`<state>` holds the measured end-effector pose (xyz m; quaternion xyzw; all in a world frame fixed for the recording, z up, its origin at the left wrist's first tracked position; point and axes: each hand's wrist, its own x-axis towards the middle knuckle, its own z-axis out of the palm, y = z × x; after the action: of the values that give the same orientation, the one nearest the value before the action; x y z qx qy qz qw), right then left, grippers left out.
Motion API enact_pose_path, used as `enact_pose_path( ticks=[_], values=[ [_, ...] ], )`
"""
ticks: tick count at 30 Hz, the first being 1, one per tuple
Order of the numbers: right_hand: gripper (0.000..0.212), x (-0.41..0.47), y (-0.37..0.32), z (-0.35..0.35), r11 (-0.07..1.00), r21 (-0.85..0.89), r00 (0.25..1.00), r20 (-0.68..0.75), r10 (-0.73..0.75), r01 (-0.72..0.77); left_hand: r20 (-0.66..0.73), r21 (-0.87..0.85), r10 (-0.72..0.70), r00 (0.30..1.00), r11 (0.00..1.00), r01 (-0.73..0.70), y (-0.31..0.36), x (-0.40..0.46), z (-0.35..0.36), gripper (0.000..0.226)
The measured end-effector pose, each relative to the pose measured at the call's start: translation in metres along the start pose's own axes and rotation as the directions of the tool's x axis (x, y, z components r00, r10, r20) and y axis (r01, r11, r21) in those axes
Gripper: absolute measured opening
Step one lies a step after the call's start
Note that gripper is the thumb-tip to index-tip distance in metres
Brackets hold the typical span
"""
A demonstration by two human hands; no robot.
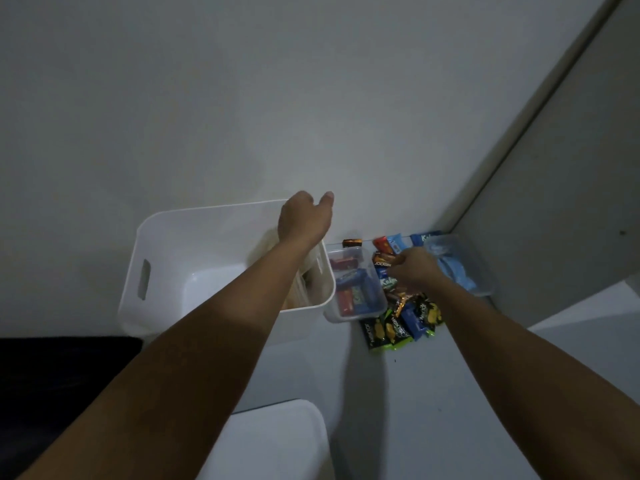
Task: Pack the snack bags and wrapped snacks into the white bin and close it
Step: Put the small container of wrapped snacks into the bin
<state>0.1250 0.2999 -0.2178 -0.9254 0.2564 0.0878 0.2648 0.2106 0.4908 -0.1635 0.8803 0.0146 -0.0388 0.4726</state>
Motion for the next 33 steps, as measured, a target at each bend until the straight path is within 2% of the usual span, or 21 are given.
enact_pose_path(
  ticks=[4, 6, 10, 13, 17, 21, 22, 25, 28, 31, 33],
  values=[
    [0.031, 0.009, 0.021, -0.035, 1.0, 0.019, 1.0, -0.008, 0.003, -0.003, 0.083, 0.007, 0.143, 0.986, 0.99, -0.144, 0.031, -0.019, 0.036, 0.041],
    [0.026, 0.015, 0.036, -0.049, 1.0, 0.007, 1.0, -0.004, 0.017, -0.017, 0.175, 0.015, 0.152, 0.973, 0.987, -0.157, 0.039, -0.027, 0.059, 0.035],
    [0.02, 0.038, 0.085, -0.069, 0.998, -0.057, 0.999, -0.004, 0.038, -0.038, 0.343, 0.07, 0.055, 0.938, 0.994, -0.084, 0.045, -0.035, 0.125, 0.022],
    [0.037, 0.054, 0.123, -0.079, 0.991, -0.115, 0.997, 0.016, 0.075, -0.073, 0.464, 0.152, -0.026, 0.886, 0.987, -0.05, 0.044, -0.042, 0.178, 0.021],
    [0.039, 0.067, 0.158, -0.086, 0.987, -0.154, 0.995, 0.077, 0.063, -0.051, 0.492, 0.164, -0.139, 0.86, 0.984, 0.065, 0.044, -0.051, 0.237, 0.033],
    [0.038, 0.086, 0.182, -0.07, 0.992, -0.119, 0.989, 0.138, 0.06, -0.044, 0.582, 0.172, -0.232, 0.78, 0.972, 0.16, 0.042, -0.053, 0.276, 0.012],
    [0.038, 0.09, 0.184, -0.065, 0.996, -0.066, 0.99, 0.122, 0.076, -0.068, 0.589, 0.153, -0.229, 0.775, 0.973, 0.171, 0.039, -0.052, 0.284, 0.015],
    [0.044, 0.093, 0.184, -0.062, 0.984, 0.058, 0.984, 0.065, 0.166, -0.17, 0.528, 0.118, -0.243, 0.814, 0.97, 0.213, 0.035, -0.051, 0.297, 0.023],
    [0.04, 0.094, 0.176, -0.07, 0.975, 0.07, 0.977, 0.008, 0.212, -0.212, 0.388, 0.047, -0.277, 0.879, 0.959, 0.281, 0.04, -0.051, 0.292, 0.019],
    [0.036, 0.094, 0.156, -0.078, 0.974, 0.109, 0.978, -0.043, 0.204, -0.198, 0.268, -0.087, -0.271, 0.924, 0.949, 0.303, 0.048, -0.053, 0.268, 0.022],
    [0.032, 0.09, 0.135, -0.08, 0.975, 0.16, 0.984, -0.062, 0.166, -0.155, 0.16, -0.111, -0.256, 0.953, 0.955, 0.276, 0.052, -0.054, 0.246, 0.026]
  ],
)
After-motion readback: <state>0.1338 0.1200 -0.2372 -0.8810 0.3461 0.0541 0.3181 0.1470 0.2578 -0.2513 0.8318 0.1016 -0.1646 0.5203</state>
